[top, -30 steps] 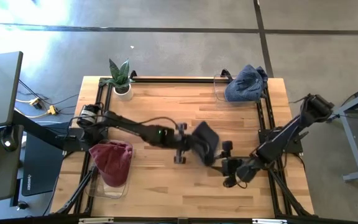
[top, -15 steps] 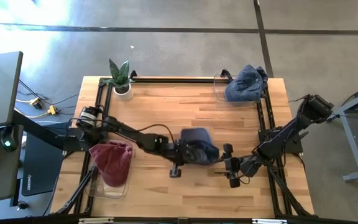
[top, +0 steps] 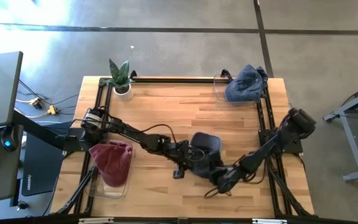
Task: Pick & Place hat
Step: Put the dark blue cap into the top transparent bin
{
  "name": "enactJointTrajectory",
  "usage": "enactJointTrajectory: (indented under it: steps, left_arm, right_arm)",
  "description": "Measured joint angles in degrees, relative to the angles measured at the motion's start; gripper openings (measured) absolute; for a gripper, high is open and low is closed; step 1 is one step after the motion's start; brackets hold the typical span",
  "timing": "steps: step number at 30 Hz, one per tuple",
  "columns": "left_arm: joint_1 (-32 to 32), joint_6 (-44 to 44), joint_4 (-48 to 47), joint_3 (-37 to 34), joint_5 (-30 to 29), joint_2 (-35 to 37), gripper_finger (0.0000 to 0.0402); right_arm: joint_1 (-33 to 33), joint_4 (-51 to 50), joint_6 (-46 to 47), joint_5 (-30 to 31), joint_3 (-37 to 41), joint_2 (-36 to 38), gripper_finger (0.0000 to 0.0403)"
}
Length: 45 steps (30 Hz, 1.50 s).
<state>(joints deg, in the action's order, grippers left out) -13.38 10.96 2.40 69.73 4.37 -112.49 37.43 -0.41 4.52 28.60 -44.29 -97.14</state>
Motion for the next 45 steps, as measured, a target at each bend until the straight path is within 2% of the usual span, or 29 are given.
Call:
enactJointTrajectory:
  steps: [4,8,14,16,19,25,28,31,35,38,40,45]
  left_arm:
    - [-0.15,0.07,-1.81,-0.04,0.09,0.69,0.0202]
    - [-0.29,0.20,-4.79,0.10,-0.56,4.18,0.0204]
    - [-1.25,1.42,-14.32,0.00,-11.65,7.78,0.0190]
    - [-2.28,1.07,-15.84,0.07,-15.25,7.69,0.0185]
    - [-4.67,-0.21,-17.40,-0.13,-20.15,7.53,0.0179]
    - [-10.51,4.20,-30.51,-0.15,-38.26,7.50,0.0167]
    - [-12.90,8.33,-31.62,-3.74,-43.98,7.62,0.0160]
    - [-14.12,11.51,-27.03,-10.97,-42.26,9.23,0.0151]
    - [-14.04,10.42,-5.26,-20.84,-38.53,9.44,0.0133]
    - [-13.98,6.40,8.27,-24.68,-33.97,9.42,0.0120]
    - [-13.61,4.43,10.84,-25.52,-31.85,9.43,0.0114]
    - [-13.62,3.76,11.52,-25.44,-32.10,9.42,0.0111]
  right_arm:
    - [1.41,-11.78,4.68,1.91,-9.07,-6.46,0.0237]
    - [1.78,-18.43,7.27,1.40,-14.89,-11.42,0.0236]
    - [1.03,-21.09,8.84,2.48,-16.22,-13.39,0.0227]
    - [0.33,-22.23,10.47,2.03,-16.22,-12.64,0.0204]
    - [-1.64,-22.51,10.38,0.18,-15.01,-11.59,0.0146]
    - [-7.04,-15.50,7.59,-6.58,-9.87,-10.60,0.0019]
    - [-8.41,-13.83,6.90,-6.10,-8.64,-9.08,0.0015]
    - [-9.04,-16.27,6.88,-4.29,-7.16,-4.21,0.0021]
    - [-11.49,-16.22,8.90,-0.72,-5.81,7.83,0.0007]
    - [-14.32,-17.83,10.63,2.76,-3.56,17.75,0.0012]
    - [-16.55,-16.77,10.32,6.27,-2.52,24.83,0.0012]
    - [-21.90,-14.80,7.86,17.67,-0.26,41.42,0.0007]
